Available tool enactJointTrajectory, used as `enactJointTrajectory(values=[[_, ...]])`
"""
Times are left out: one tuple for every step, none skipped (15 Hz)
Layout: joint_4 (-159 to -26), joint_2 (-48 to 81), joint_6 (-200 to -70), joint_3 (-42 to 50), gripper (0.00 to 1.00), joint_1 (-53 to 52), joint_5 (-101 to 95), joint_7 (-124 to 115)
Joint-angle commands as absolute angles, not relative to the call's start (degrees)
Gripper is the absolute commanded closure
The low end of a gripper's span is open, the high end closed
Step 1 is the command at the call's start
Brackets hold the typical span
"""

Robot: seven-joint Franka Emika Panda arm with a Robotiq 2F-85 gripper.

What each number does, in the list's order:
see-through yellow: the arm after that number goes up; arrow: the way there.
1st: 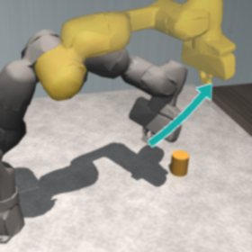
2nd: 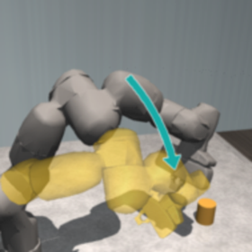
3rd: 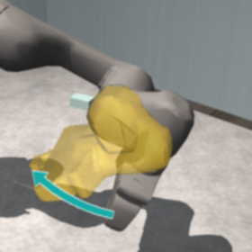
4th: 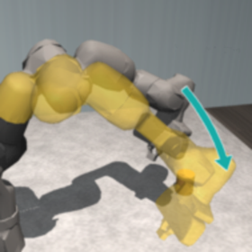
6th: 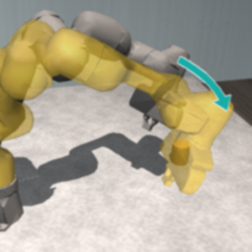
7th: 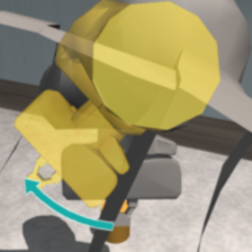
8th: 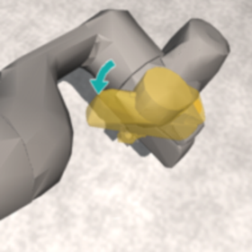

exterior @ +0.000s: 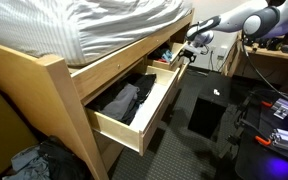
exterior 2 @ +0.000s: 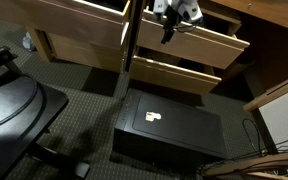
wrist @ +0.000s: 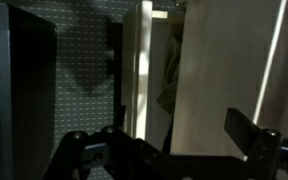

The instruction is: Close the top right drawer

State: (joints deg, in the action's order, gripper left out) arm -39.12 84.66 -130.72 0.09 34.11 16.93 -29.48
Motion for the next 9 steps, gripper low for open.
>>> enactJointTrajectory(values=[[-37.6,84.59,-131.48,1.63,0.0,26.34,14.84,-28.3],[-37.81,84.5,-132.11,3.37,0.0,23.95,13.06,-29.3],[-37.91,84.49,-132.63,3.59,0.0,22.04,12.15,-29.02],[-37.26,84.49,-131.85,4.07,0.0,19.83,11.11,-29.58],[-37.1,84.48,-131.95,4.1,0.0,17.83,10.56,-30.07],[-36.67,84.46,-130.91,4.35,0.0,16.35,10.21,-31.42],[-37.18,84.46,-131.13,3.36,0.0,18.29,11.45,-30.41],[-37.03,84.45,-131.14,3.44,0.0,16.8,11.23,-31.37],[-37.03,84.47,-131.14,3.43,0.0,16.25,11.19,-31.71]])
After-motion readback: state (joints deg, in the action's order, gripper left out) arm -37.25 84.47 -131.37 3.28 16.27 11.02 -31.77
